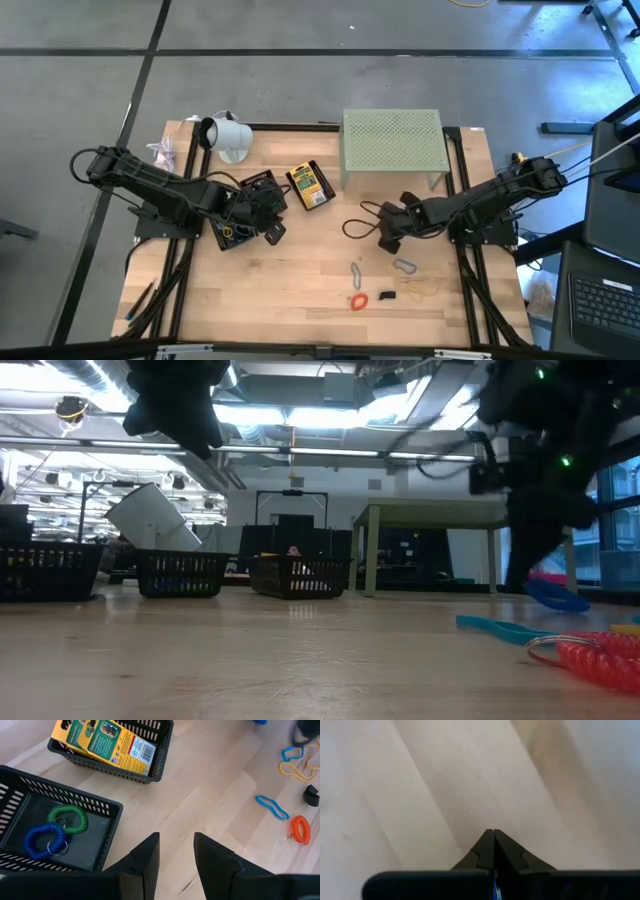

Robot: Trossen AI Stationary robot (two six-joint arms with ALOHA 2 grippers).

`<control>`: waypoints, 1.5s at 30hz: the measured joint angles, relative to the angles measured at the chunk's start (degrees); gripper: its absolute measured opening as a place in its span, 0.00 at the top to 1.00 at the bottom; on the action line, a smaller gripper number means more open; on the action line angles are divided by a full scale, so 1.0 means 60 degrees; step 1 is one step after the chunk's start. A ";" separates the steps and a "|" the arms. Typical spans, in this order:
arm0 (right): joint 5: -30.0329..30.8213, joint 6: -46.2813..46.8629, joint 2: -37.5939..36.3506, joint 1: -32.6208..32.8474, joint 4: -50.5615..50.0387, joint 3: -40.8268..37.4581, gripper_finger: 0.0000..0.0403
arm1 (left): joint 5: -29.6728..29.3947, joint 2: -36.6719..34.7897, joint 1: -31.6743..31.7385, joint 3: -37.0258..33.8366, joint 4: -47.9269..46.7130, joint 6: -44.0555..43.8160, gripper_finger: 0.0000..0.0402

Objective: Pick & Place Office Desk Supplies
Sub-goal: Put the blue spring keychain into the middle black basket

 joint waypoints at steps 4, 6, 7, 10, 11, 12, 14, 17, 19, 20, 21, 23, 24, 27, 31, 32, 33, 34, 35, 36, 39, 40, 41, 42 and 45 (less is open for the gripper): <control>0.0570 -0.0729 -0.0018 -0.0007 0.0168 0.0642 1.00 | -0.0214 0.0000 0.0000 0.0000 0.0000 0.0066 0.72; 0.0894 -0.1115 -0.0018 -0.0004 0.0285 0.0955 1.00 | -0.0345 0.0000 0.0000 0.0000 0.0000 0.0139 0.72; 0.1048 -0.1324 -0.0022 -0.0004 0.0404 0.1108 1.00 | -0.0412 0.0000 0.0000 0.0000 0.0003 0.0267 0.72; 0.1430 -0.1938 -0.0026 -0.0004 0.0620 0.1510 1.00 | -0.0694 0.0065 0.0000 0.0000 0.0038 0.0852 0.72; 0.1559 -0.2150 -0.0026 -0.0004 0.0731 0.1649 1.00 | -0.0772 0.0076 -0.0023 0.0000 0.0052 0.1111 0.72; 0.1686 -0.2351 -0.0030 -0.0004 0.0855 0.1774 1.00 | -0.0886 0.0084 -0.0062 0.0000 0.0106 0.1378 0.72; 0.1878 -0.2762 -0.0033 -0.0004 0.0982 0.1957 1.00 | -0.1148 0.0191 -0.0152 0.0004 0.0545 0.2091 0.72; 0.1917 -0.3261 -0.0033 -0.0004 0.1145 0.2306 1.00 | -0.1350 0.0406 -0.0396 0.0003 0.1516 0.3181 0.70; 0.1922 -0.3519 -0.0033 -0.0004 0.1184 0.2510 1.00 | -0.1228 0.0627 -0.0518 0.0011 0.2324 0.3917 0.69; 0.1905 -0.3658 -0.0033 -0.0004 0.1239 0.2593 1.00 | -0.1127 0.0751 -0.0581 0.0007 0.2739 0.4295 0.67; 0.1859 -0.3832 -0.0033 -0.0004 0.1355 0.2664 1.00 | -0.1054 0.0900 -0.0631 0.0008 0.3273 0.4635 0.66; 0.1817 -0.4275 -0.0036 -0.0001 0.1669 0.2785 1.00 | -0.1008 0.1193 -0.0691 0.0011 0.4120 0.5355 0.62; 0.1710 -0.4490 -0.0036 0.0011 0.1837 0.2830 1.00 | -0.1016 0.1343 -0.0715 0.0007 0.4535 0.5699 0.60; 0.1214 -0.4946 -0.0036 0.0015 0.2506 0.2879 1.00 | -0.1207 0.1831 -0.0743 0.0011 0.5861 0.6567 0.55; 0.0375 -0.5444 -0.0040 0.0015 0.3379 0.2890 1.00 | -0.1581 0.2426 -0.0743 0.0007 0.7220 0.7704 0.49; 0.0238 -0.5533 -0.0040 0.0015 0.3565 0.2890 1.00 | -0.1684 0.2556 -0.0742 0.0007 0.7473 0.7969 0.48; 0.0167 -0.5587 -0.0040 0.0015 0.3731 0.2890 1.00 | -0.1763 0.2690 -0.0743 0.0007 0.7781 0.8177 0.47; 0.0143 -0.5596 -0.0040 0.0015 0.3906 0.2890 1.00 | -0.1856 0.2792 -0.0743 0.0007 0.7952 0.8339 0.47; 0.0094 -0.5600 -0.0040 0.0015 0.4070 0.2890 1.00 | -0.1958 0.2901 -0.0743 0.0004 0.8150 0.8509 0.46; 0.0078 -0.5655 -0.0040 0.0015 0.4225 0.2890 1.00 | -0.1969 0.3034 -0.0743 0.0007 0.8423 0.8679 0.46; -0.0018 -0.5854 -0.0040 0.0018 0.4695 0.2890 1.00 | -0.2178 0.3411 -0.0743 0.0000 0.8874 0.9183 0.46; -0.0147 -0.5873 -0.0044 0.0015 0.4797 0.2894 1.00 | -0.2326 0.3533 -0.0743 0.0000 0.9020 0.9310 0.46; -0.0244 -0.5877 -0.0044 0.0015 0.4878 0.2894 1.00 | -0.2519 0.3640 -0.0743 0.0000 0.9097 0.9401 0.46; -0.0319 -0.5878 -0.0044 0.0018 0.4949 0.2894 1.00 | -0.2734 0.3733 -0.0743 0.0000 0.9159 0.9487 0.46; -0.0526 -0.5877 -0.0044 0.0022 0.5030 0.2894 1.00 | -0.3324 0.3970 -0.0742 0.0000 0.9342 0.9635 0.46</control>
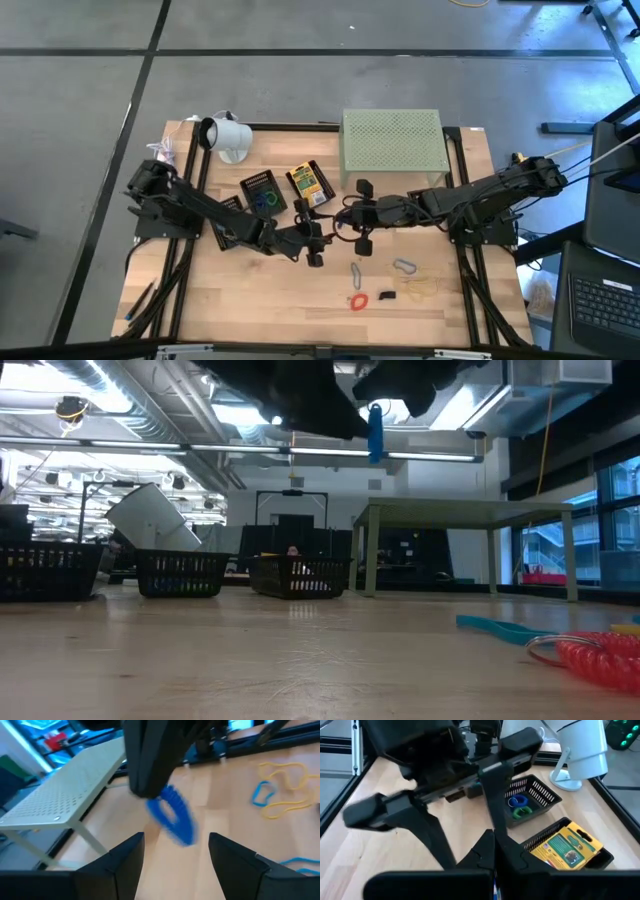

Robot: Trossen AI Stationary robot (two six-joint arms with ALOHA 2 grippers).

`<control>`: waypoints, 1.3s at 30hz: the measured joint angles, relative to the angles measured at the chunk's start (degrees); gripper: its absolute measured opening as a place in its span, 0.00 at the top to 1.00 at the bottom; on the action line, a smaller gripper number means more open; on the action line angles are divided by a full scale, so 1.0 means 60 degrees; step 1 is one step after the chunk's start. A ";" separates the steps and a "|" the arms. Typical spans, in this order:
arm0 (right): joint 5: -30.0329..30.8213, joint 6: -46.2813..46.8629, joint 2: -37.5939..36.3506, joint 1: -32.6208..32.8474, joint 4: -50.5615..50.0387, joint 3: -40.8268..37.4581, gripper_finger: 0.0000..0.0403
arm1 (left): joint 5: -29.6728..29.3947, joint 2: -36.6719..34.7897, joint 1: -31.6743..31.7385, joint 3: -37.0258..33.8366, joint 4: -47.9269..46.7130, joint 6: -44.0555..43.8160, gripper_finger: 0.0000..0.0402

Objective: Pick & Place Office Desk Supplies
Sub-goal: Put the blue spring keychain into the middle black basket

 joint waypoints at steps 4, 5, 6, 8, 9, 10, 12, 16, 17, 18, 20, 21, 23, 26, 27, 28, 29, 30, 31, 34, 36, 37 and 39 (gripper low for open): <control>0.0003 0.0000 0.0000 0.0000 0.0038 0.0000 1.00 | -0.0086 0.0148 0.0003 -0.0004 0.0456 0.0010 0.46; 0.0003 0.0000 0.0000 0.0000 0.0094 0.0000 1.00 | -0.0058 0.0146 0.0019 -0.0004 0.0623 0.0004 0.46; 0.0003 0.0000 0.0000 0.0000 0.0126 0.0000 1.00 | -0.0008 0.0143 0.0041 -0.0001 0.0735 -0.0044 0.46; 0.0000 0.0000 0.0000 0.0000 0.0212 0.0000 1.00 | 0.0154 0.0144 0.0090 -0.0001 0.0861 -0.0280 0.46; 0.0001 0.0000 0.0000 0.0000 0.0259 0.0000 1.00 | 0.0273 0.0146 0.0117 -0.0004 0.1005 -0.0310 0.46; 0.0003 0.0000 0.0000 0.0000 0.0312 0.0000 1.00 | 0.0469 0.0146 0.0138 -0.0003 0.1176 -0.0320 0.46; 0.0001 -0.0003 0.0000 0.0000 0.0368 0.0000 1.00 | 0.0912 0.0139 0.0172 0.0004 0.1273 -0.0378 0.47; 0.0002 -0.0007 0.0000 0.0000 0.0504 0.0000 1.00 | 0.1134 0.0143 0.0274 0.0004 0.1437 -0.0799 0.48; 0.0003 -0.0009 0.0000 0.0000 0.0507 0.0000 1.00 | 0.1131 0.0143 0.0308 0.0004 0.1486 -0.0826 0.48; 0.0000 -0.0007 0.0000 0.0000 0.0511 0.0000 1.00 | 0.1130 0.0143 0.0336 0.0004 0.1545 -0.0845 0.49; 0.0000 -0.0009 0.0000 0.0000 0.0510 0.0000 1.00 | 0.1099 0.0143 0.0361 0.0004 0.1682 -0.0955 0.52; 0.0000 -0.0011 0.0000 0.0000 0.0510 0.0000 1.00 | 0.1069 0.0143 0.0390 0.0004 0.1706 -0.1011 0.54; 0.0000 -0.0011 0.0000 0.0000 0.0510 0.0000 1.00 | 0.0920 0.0143 0.0379 0.0004 0.1660 -0.1100 0.61; 0.0000 -0.0038 0.0000 0.0000 0.0510 0.0000 1.00 | 0.0842 0.0143 0.0382 0.0004 0.1668 -0.1039 0.74; -0.0004 -0.0036 0.0000 0.0000 0.0510 0.0000 1.00 | 0.0824 0.0143 0.0382 0.0004 0.1656 -0.1022 0.79; -0.0010 -0.0037 0.0000 0.0003 0.0510 0.0000 1.00 | 0.0816 0.0143 0.0385 0.0004 0.1640 -0.1016 0.84; -0.0026 -0.0036 0.0000 0.0004 0.0510 0.0000 1.00 | 0.0826 0.0143 0.0385 0.0004 0.1624 -0.1016 0.89; -0.0036 -0.0036 0.0000 0.0004 0.0507 0.0000 1.00 | 0.0892 0.0143 0.0385 0.0004 0.1606 -0.1016 0.93; -0.0061 -0.0036 0.0000 0.0005 0.0507 0.0000 1.00 | 0.0923 0.0143 0.0385 0.0004 0.1587 -0.1016 0.95; -0.0305 -0.0036 -0.0004 0.0003 0.0510 0.0000 1.00 | 0.0971 0.0143 0.0381 0.0004 0.1579 -0.0949 0.95; -0.0447 -0.0020 -0.0004 0.0001 0.0507 0.0000 0.98 | 0.0979 0.0143 0.0378 0.0004 0.1579 -0.0947 0.95; -0.0488 0.0022 -0.0004 0.0004 0.0500 0.0000 0.97 | 0.0983 0.0143 0.0378 0.0004 0.1582 -0.0943 0.95; -0.0484 0.0037 -0.0004 0.0004 0.0406 0.0000 0.92 | 0.0979 0.0143 0.0378 0.0004 0.1586 -0.0928 0.95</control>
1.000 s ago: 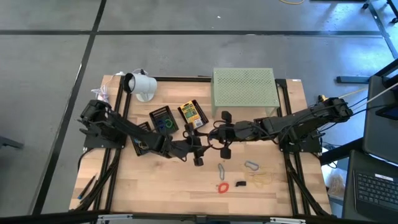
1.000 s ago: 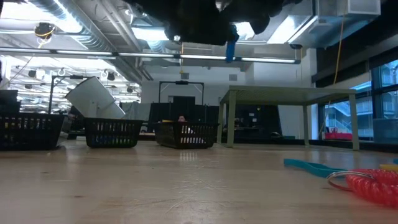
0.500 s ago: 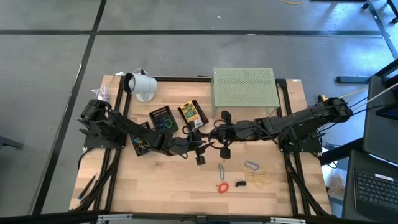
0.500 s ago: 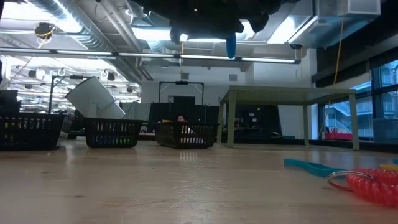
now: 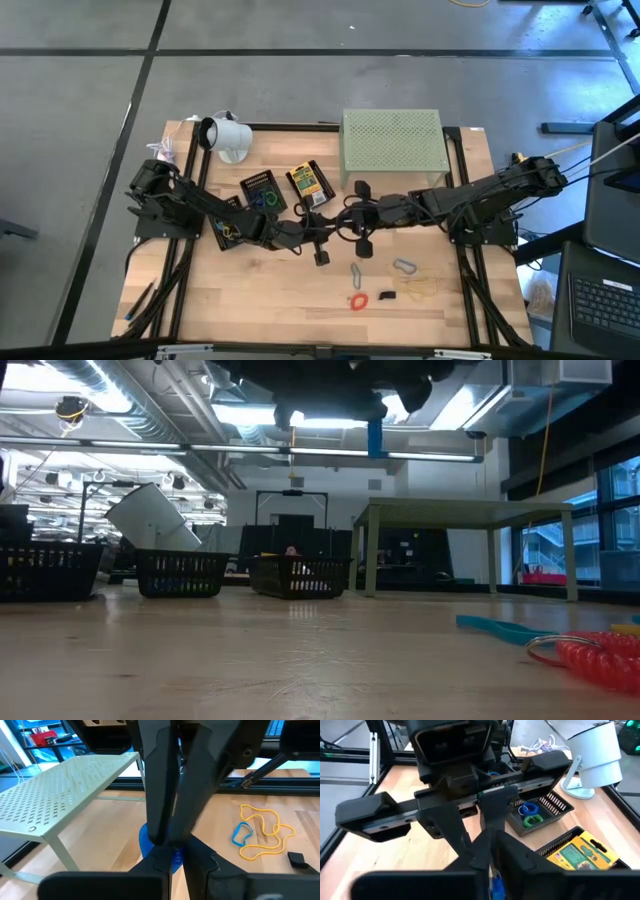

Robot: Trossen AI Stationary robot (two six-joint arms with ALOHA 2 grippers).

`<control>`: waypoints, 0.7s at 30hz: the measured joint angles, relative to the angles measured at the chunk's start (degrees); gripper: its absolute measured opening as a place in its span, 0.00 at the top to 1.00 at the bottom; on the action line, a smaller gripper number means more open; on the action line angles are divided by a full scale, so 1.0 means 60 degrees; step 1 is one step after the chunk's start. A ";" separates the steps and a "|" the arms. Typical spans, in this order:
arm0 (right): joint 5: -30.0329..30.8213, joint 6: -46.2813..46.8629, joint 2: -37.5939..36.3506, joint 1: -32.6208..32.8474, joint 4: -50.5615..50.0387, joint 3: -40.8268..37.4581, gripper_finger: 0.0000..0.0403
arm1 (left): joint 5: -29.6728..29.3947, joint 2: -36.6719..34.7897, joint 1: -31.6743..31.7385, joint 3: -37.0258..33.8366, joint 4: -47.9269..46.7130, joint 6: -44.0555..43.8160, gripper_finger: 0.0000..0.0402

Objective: Pick & Place Office Desk Supplies
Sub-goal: Put the blue spring keychain into the middle black basket

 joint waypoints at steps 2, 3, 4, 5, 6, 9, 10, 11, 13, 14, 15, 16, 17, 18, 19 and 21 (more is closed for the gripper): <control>0.0073 0.0000 0.0000 0.0000 -0.0047 0.0000 0.86 | 0.0000 0.0000 0.0000 0.0000 -0.0004 0.0000 0.95; 0.0098 0.0000 0.0000 0.0000 -0.0045 0.0000 0.82 | 0.0000 0.0000 0.0000 0.0000 -0.0004 0.0000 0.95; 0.0102 0.0000 0.0000 -0.0001 -0.0049 0.0000 0.79 | 0.0000 0.0000 0.0000 0.0000 -0.0004 0.0000 0.95; 0.0102 0.0000 0.0000 -0.0002 -0.0049 0.0000 0.75 | 0.0000 0.0000 0.0000 0.0000 -0.0004 0.0000 0.95; 0.0109 -0.0008 -0.0005 0.0000 -0.0053 0.0000 0.71 | 0.0000 0.0000 0.0000 0.0000 -0.0004 -0.0002 0.95; 0.0144 -0.0229 -0.0299 0.0000 -0.0365 0.0000 0.59 | 0.0000 0.0000 -0.0001 0.0000 -0.0008 0.0000 0.95; 0.0142 -0.0249 -0.0493 0.0000 -0.0533 0.0000 0.56 | 0.0000 0.0000 -0.0017 0.0000 -0.0038 0.0000 0.95; 0.0142 -0.0233 -0.0713 0.0000 -0.0754 0.0000 0.53 | -0.0003 0.0000 -0.0018 0.0000 -0.0078 0.0000 0.95; 0.0164 -0.0092 -0.1238 0.0000 -0.1212 0.0000 0.47 | -0.0004 0.0000 -0.0018 0.0000 -0.0203 -0.0011 0.95; 0.0171 0.0073 -0.1502 0.0000 -0.1448 0.0000 0.45 | -0.0015 0.0000 -0.0018 0.0000 -0.0219 -0.0006 0.95; 0.0171 0.0244 -0.1766 0.0000 -0.1737 0.0000 0.44 | -0.0062 0.0000 -0.0018 0.0000 -0.0214 0.0000 0.95; 0.0164 0.0405 -0.1982 0.0000 -0.2049 0.0000 0.42 | -0.0095 0.0000 -0.0018 0.0000 -0.0195 0.0000 0.95; 0.0144 0.0583 -0.2170 0.0000 -0.2291 0.0000 0.41 | -0.0091 0.0000 -0.0018 0.0000 -0.0164 0.0004 0.95; 0.0119 0.0737 -0.2316 0.0000 -0.2560 0.0000 0.41 | -0.0101 -0.0026 -0.0015 0.0000 -0.0160 0.0030 0.95; 0.0114 0.0858 -0.2431 0.0000 -0.2817 0.0000 0.41 | -0.0180 -0.0068 -0.0007 -0.0007 -0.0146 0.0155 0.95; 0.0112 0.1065 -0.2529 0.0054 -0.3159 0.0000 0.41 | -0.0450 -0.0108 0.0000 -0.0005 0.0148 0.0525 0.95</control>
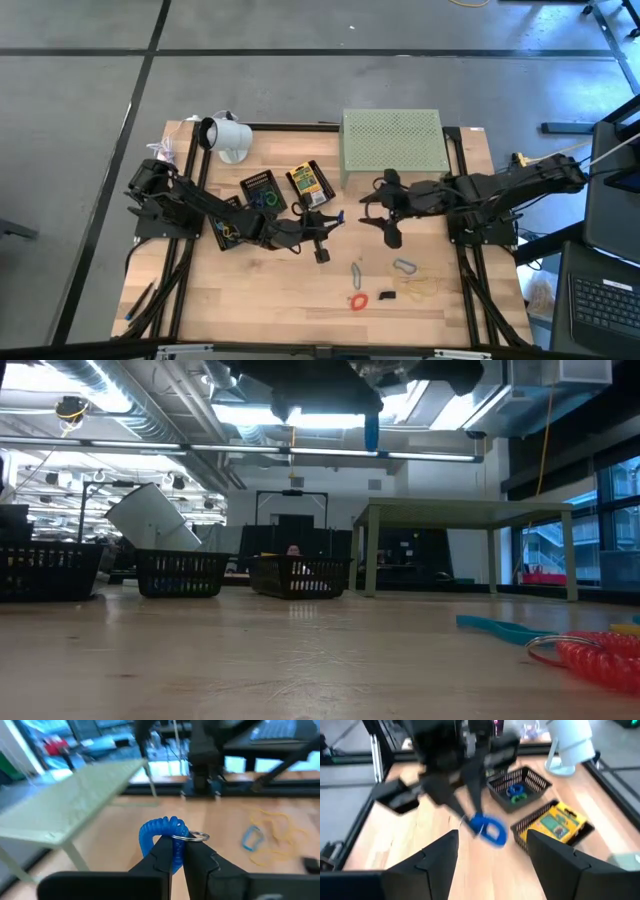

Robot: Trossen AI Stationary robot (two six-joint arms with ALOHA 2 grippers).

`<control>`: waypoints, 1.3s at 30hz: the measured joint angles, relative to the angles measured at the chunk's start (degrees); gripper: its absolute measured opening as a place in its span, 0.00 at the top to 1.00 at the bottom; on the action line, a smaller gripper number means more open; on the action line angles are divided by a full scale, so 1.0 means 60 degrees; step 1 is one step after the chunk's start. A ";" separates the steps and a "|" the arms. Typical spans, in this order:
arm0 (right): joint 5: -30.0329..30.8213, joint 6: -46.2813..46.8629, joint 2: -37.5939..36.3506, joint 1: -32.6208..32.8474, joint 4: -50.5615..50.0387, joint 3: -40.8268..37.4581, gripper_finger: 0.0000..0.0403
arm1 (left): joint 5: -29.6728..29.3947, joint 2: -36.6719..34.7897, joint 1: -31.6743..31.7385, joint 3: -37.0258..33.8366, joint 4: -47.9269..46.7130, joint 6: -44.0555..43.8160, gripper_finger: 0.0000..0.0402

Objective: Pick & Place Office Desk Supplies
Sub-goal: Put the blue spring keychain into the middle black basket

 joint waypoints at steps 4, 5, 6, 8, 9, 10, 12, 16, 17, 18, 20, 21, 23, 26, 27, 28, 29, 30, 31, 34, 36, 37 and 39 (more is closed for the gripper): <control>-0.0009 0.0017 0.0075 0.0270 -0.0329 0.0000 0.43 | -0.0378 -0.0072 0.0004 0.0005 0.0600 0.1124 0.94; 0.0029 0.0017 0.0131 0.0352 -0.0359 0.0000 0.44 | -0.0406 -0.0101 0.0004 0.0005 0.0750 0.1321 0.94; 0.0147 0.0021 0.0189 0.0447 -0.0431 -0.0004 0.45 | -0.0406 -0.0164 0.0000 0.0005 0.0787 0.1498 0.94; 0.0497 0.0034 0.0300 0.0650 -0.0437 -0.0004 0.47 | -0.0398 -0.0263 0.0000 0.0011 0.0973 0.1626 0.93; 0.0695 0.0041 0.0340 0.0752 -0.0461 -0.0004 0.48 | -0.0445 -0.0338 0.0000 0.0013 0.0939 0.1636 0.93; 0.0888 0.0069 0.0381 0.0853 -0.0529 -0.0004 0.49 | -0.0519 -0.0396 -0.0004 0.0013 0.0936 0.1635 0.93; 0.1164 0.0226 0.0474 0.1038 -0.0590 -0.0004 0.50 | -0.0690 -0.0501 -0.0004 0.0013 0.0920 0.1660 0.93; 0.1651 0.0507 0.0632 0.1369 -0.0902 -0.0004 0.53 | -0.1173 -0.0694 -0.0008 0.0013 0.0589 0.1624 0.93; 0.1774 0.0548 0.0679 0.1442 -0.1051 -0.0004 0.53 | -0.1339 -0.0729 0.0007 0.0013 0.0348 0.1498 0.93; 0.1891 0.0622 0.0738 0.1497 -0.1152 -0.0004 0.54 | -0.1531 -0.0790 0.0027 0.0013 -0.0088 0.1289 0.93; 0.2169 0.0790 0.0860 0.1589 -0.1480 -0.0004 0.55 | -0.1824 -0.0954 0.0130 0.0013 -0.1245 0.0501 0.93; 0.2336 0.0848 0.0937 0.1623 -0.1722 -0.0004 0.55 | -0.1798 -0.1069 0.0223 0.0013 -0.1972 -0.0069 0.93; 0.2768 0.1028 0.1087 0.1667 -0.2166 -0.0004 0.56 | -0.1421 -0.1362 0.0463 0.0013 -0.3671 -0.1444 0.93; 0.3522 0.1440 0.1261 0.1670 -0.2822 -0.0004 0.57 | -0.0253 -0.1823 0.0944 0.0013 -0.6169 -0.3482 0.93; 0.3763 0.1606 0.1321 0.1669 -0.2983 -0.0004 0.58 | 0.0091 -0.1966 0.1096 0.0013 -0.7022 -0.4087 0.93; 0.4037 0.1797 0.1371 0.1669 -0.3178 -0.0004 0.58 | 0.0390 -0.2108 0.1265 0.0013 -0.7788 -0.4632 0.93; 0.4301 0.1992 0.1412 0.1669 -0.3370 -0.0005 0.58 | 0.0648 -0.2252 0.1407 0.0013 -0.8595 -0.5132 0.93; 0.4510 0.2164 0.1447 0.1669 -0.3508 -0.0007 0.58 | 0.0921 -0.2390 0.1551 0.0013 -0.9386 -0.5626 0.93; 0.4694 0.2336 0.1485 0.1669 -0.3641 -0.0007 0.58 | 0.1175 -0.2491 0.1695 0.0013 -1.0070 -0.6036 0.93; 0.5046 0.2759 0.1608 0.1669 -0.3975 -0.0011 0.58 | 0.1814 -0.2528 0.2120 0.0007 -1.1619 -0.6900 0.93; 0.5195 0.2844 0.1694 0.1669 -0.4040 -0.0011 0.58 | 0.2235 -0.2434 0.2408 0.0007 -1.2132 -0.7102 0.93; 0.5265 0.2904 0.1723 0.1670 -0.4065 -0.0031 0.58 | 0.2454 -0.2331 0.2541 0.0009 -1.2240 -0.7120 0.93; 0.5286 0.3020 0.1739 0.1669 -0.4037 -0.0141 0.58 | 0.2805 -0.2142 0.2774 -0.0002 -1.2486 -0.7110 0.93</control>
